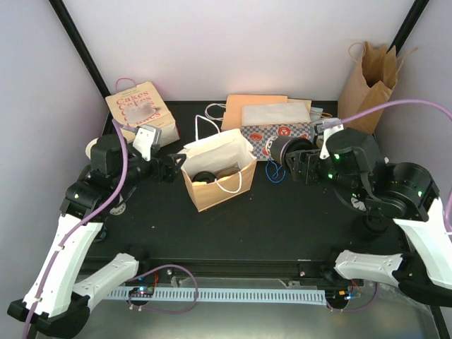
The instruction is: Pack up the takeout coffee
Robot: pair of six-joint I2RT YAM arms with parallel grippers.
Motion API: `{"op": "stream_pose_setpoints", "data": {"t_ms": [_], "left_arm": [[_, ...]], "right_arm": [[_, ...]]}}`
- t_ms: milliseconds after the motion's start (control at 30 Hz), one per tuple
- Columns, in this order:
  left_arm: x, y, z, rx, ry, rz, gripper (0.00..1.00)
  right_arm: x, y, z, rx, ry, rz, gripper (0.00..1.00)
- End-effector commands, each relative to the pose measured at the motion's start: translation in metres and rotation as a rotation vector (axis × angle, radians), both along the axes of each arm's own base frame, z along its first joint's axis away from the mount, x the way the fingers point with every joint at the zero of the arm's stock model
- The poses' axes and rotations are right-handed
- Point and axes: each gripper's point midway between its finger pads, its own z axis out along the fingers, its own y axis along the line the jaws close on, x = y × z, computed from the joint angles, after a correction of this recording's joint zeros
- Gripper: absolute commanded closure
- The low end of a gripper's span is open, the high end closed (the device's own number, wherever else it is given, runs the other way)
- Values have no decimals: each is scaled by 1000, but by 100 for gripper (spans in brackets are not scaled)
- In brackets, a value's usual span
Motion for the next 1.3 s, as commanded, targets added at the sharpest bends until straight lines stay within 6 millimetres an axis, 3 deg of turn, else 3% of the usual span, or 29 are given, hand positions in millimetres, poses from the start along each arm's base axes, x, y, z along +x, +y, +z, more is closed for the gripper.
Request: {"op": "stream_pose_setpoints", "data": {"t_ms": [0,133,233,533,967,1267], "left_arm": [[-1,4,13,-2,-21,17,1],[0,3,12,2,-20,12,1],[1,3,12,4,-18,13,1],[5,0,7,14,-5,0,1],[34,6,-13,47,76,75,1],[37,6,-13,51,71,73,1]], "right_arm": [[-5,28,41,125,-123,172,28],[-17,64,52,183,-137,373,28],[-14,78,50,162,-131,427,28],[20,115,13,4,-10,433,28],[65,142,-56,-246,115,388,28],[83,140,-96,-389,185,333,30]]}}
